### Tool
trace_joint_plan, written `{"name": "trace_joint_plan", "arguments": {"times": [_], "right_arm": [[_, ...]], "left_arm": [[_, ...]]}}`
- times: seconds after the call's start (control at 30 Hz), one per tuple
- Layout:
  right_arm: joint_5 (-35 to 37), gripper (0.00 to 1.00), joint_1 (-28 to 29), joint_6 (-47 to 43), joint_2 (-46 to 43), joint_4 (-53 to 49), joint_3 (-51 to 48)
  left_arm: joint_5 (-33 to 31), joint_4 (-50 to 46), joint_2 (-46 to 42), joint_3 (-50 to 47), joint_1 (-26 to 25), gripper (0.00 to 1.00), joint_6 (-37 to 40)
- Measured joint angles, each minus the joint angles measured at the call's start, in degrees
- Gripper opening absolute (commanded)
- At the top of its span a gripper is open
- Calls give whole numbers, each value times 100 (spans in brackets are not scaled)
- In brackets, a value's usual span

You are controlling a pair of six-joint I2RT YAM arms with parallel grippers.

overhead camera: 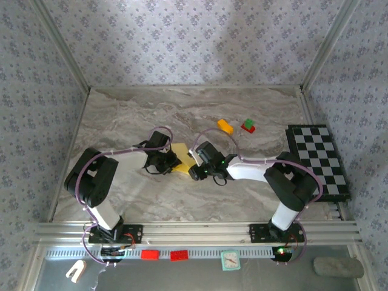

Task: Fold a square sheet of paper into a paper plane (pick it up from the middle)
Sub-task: Fourth fold the wing at the center of the table.

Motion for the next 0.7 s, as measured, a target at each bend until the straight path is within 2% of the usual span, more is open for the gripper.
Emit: {"name": "trace_joint_plan", "arguments": {"times": [0.37, 0.57, 0.7], "right_arm": [[144, 42, 76, -168, 48, 0, 7], [249, 30, 85, -254, 127, 4, 11], [247, 26, 85, -278, 127, 7, 11]], "left_arm": [[0, 2, 0, 0, 0, 20, 0], [0, 4, 0, 0, 0, 20, 0], [0, 4, 0, 0, -11, 20, 0]]}}
